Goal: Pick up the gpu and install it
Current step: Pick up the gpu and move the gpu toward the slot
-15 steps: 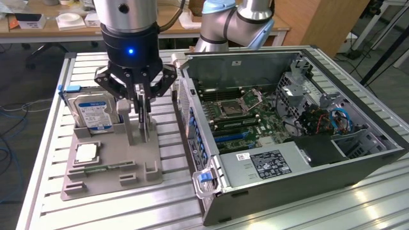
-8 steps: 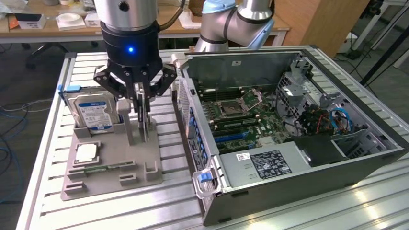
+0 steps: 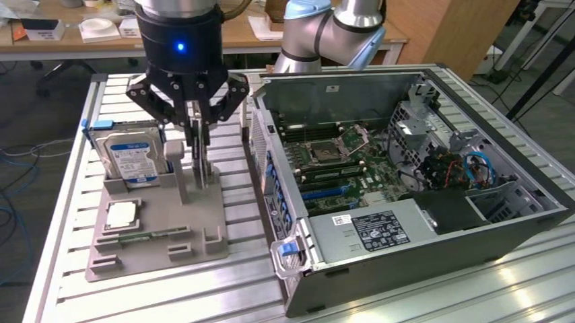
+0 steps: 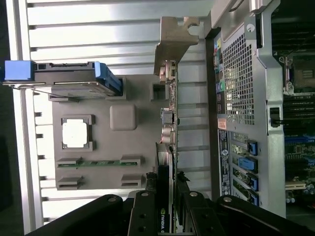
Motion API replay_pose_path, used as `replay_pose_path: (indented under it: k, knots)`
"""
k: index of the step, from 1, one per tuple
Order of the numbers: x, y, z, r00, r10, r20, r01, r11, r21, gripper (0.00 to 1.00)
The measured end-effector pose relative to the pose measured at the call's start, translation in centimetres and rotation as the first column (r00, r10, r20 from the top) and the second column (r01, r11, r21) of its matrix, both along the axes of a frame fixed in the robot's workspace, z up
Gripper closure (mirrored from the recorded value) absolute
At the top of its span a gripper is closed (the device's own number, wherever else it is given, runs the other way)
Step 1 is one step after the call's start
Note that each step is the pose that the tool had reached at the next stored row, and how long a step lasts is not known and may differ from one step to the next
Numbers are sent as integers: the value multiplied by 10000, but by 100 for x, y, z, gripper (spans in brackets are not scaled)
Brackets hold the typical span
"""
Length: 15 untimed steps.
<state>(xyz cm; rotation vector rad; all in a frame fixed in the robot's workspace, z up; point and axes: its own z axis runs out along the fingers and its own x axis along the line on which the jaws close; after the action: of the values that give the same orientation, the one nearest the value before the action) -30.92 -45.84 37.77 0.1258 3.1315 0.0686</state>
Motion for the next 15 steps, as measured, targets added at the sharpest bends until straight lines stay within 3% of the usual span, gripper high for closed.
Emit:
replay_pose_path:
  k: [10, 15]
  knots:
    - [0, 0, 414, 10000, 0, 0, 0, 10000, 0, 74]
    - [0, 0, 436, 10000, 1, 1, -1, 10000, 1, 74]
